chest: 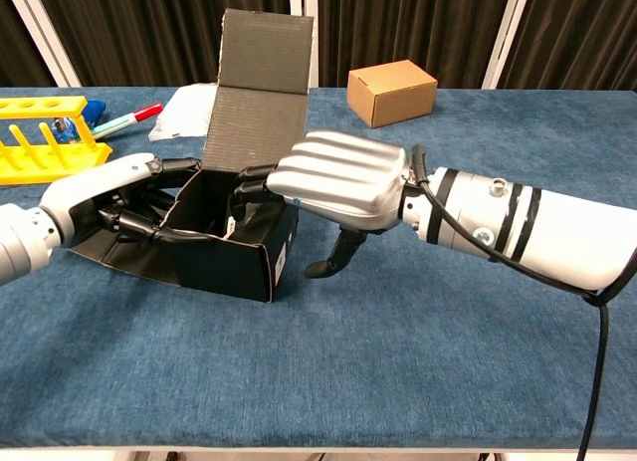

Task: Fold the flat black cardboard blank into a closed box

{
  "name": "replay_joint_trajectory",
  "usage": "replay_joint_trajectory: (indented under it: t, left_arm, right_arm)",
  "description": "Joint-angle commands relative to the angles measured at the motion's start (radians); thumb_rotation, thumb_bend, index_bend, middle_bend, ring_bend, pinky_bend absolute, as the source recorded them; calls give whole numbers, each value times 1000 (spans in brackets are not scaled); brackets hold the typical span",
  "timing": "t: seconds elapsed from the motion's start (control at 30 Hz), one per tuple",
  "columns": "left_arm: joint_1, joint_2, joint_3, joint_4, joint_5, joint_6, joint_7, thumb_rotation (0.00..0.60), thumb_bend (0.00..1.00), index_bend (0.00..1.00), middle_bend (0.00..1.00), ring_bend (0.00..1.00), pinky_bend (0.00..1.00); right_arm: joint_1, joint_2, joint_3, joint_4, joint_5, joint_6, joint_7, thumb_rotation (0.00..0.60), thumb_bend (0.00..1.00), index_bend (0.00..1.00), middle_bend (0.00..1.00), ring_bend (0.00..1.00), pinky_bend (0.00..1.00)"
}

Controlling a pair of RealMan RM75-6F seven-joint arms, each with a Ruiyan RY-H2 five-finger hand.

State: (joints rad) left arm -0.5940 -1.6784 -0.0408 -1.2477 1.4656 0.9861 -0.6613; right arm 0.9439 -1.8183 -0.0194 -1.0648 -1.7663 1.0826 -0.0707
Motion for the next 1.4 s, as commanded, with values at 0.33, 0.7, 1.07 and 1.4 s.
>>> replay_joint_trajectory:
  t: [0.33, 0.7, 1.07, 1.4]
  left_arm:
    - [8, -26, -7, 24, -2, 19, 24, 589, 51, 457, 453, 661, 939]
    - [6, -25, -14, 20, -5, 13, 2, 594, 51, 484, 465, 668, 939]
    - [9, -15, -15, 10, -3, 17, -11, 596, 60, 484, 465, 670, 940]
    - [12, -12, -14, -5, 0, 23, 3, 595, 61, 484, 465, 672, 941]
  right_arm:
    - [-16, 26, -5, -12, -11, 22, -35, 600, 160, 312, 242, 750, 967]
    - [-3, 41, -19, -34, 6, -77, -101, 600, 177, 475, 336, 759, 968]
    - [34, 88, 9, -99, 30, -153, -168, 600, 313, 1000, 803, 782, 992]
    - [31, 101, 10, -100, 31, -144, -175, 600, 331, 1000, 981, 814, 999]
